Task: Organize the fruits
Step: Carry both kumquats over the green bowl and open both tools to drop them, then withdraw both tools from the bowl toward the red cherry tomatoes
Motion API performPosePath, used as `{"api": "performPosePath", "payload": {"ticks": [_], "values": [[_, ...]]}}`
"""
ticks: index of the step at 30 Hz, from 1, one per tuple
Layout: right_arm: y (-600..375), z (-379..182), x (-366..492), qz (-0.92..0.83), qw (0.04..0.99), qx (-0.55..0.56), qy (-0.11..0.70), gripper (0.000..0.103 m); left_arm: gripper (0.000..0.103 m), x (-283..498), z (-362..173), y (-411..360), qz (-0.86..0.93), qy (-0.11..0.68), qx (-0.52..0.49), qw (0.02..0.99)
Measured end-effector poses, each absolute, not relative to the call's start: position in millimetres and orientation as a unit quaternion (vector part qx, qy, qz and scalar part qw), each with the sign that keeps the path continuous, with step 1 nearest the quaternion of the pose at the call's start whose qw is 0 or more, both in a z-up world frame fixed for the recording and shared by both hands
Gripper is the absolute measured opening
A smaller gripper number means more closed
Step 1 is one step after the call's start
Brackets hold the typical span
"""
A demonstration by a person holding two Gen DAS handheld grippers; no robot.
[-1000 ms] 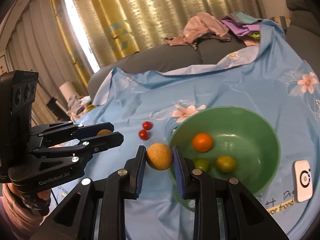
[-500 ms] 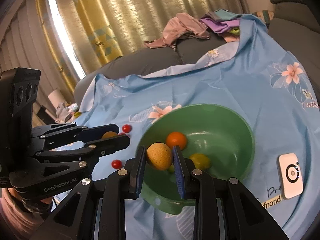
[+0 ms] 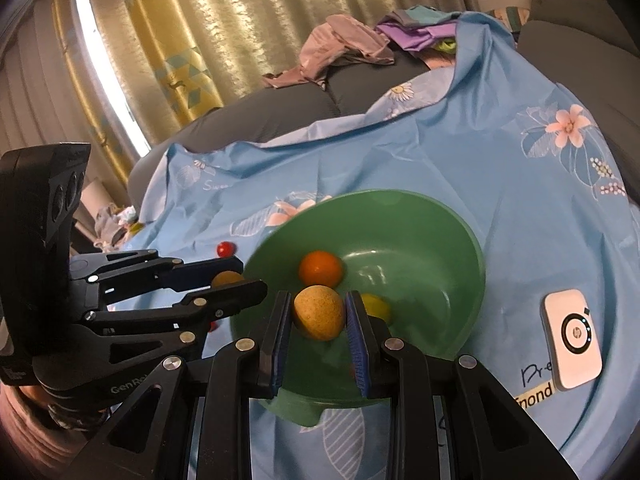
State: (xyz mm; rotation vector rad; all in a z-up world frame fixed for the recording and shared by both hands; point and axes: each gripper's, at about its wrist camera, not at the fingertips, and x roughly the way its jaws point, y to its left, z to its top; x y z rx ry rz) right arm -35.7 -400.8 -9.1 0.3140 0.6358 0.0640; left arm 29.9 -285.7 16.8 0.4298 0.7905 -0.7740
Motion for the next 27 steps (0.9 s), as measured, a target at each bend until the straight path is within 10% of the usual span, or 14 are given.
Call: {"api": "performPosePath", "payload": {"ticks": [13,19,27], "values": [[-406,-19,-30,-0.01,0.932,0.141,0.335,0.029,0.027,34,3,-299,-0.352,0.375,0.226,0.827],[-412,-18,-33,-0.021,0.929,0.153,0.335,0.034,0.065,36,5,-294,-0.334,0.373,0.224,0.836],[-409,-12,-40,-0.021,0.929,0.165,0.331,0.036,0.089,33,14,-269,-0.298,0.376,0.21,0.852]]}}
